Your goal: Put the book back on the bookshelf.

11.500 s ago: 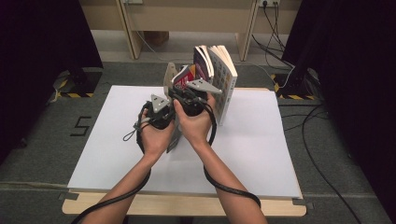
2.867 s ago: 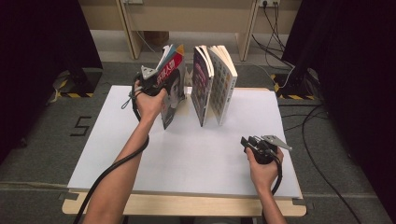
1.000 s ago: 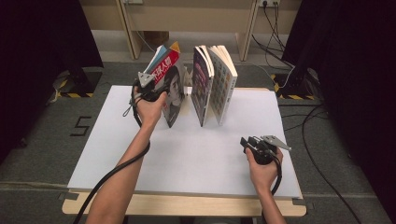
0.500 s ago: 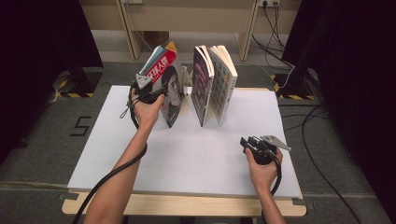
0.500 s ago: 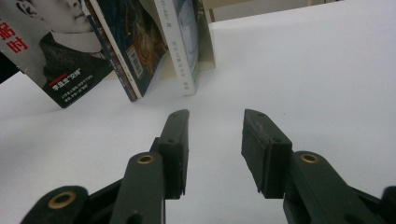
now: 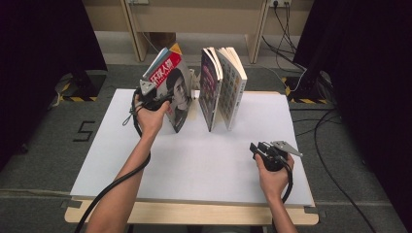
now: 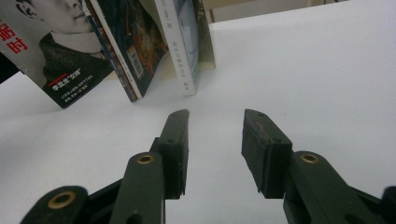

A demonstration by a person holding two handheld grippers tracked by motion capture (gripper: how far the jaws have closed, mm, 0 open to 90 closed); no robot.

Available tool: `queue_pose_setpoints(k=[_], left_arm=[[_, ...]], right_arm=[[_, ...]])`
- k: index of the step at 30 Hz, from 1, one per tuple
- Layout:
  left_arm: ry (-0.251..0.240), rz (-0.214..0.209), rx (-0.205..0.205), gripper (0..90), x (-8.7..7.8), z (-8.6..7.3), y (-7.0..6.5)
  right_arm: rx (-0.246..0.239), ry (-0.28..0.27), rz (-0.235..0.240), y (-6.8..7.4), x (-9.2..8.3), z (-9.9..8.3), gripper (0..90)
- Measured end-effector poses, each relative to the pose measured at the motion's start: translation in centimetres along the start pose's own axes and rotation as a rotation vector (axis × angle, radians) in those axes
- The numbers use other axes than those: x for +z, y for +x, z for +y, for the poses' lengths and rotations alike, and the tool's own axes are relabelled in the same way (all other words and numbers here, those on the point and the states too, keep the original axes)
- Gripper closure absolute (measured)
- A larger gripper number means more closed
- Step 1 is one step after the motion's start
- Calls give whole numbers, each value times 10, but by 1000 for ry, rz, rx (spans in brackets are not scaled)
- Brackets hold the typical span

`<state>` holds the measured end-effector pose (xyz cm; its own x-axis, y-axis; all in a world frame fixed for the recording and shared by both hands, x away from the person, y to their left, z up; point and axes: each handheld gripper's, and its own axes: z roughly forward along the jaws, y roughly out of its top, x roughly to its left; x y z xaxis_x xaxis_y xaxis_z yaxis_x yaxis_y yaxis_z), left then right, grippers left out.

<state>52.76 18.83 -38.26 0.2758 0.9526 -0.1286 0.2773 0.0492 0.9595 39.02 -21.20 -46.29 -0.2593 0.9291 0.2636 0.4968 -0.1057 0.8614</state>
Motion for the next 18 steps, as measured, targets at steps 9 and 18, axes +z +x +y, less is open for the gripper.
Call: queue_pose_setpoints(k=[9, 18], left_arm=[[10, -8, -9, 470, -6, -7, 2], [22, -3, -17, 439, -13, -14, 7]], right_arm=[[-1, -5, 0, 1, 0, 0, 619], [-3, -1, 0, 1, 0, 0, 618]])
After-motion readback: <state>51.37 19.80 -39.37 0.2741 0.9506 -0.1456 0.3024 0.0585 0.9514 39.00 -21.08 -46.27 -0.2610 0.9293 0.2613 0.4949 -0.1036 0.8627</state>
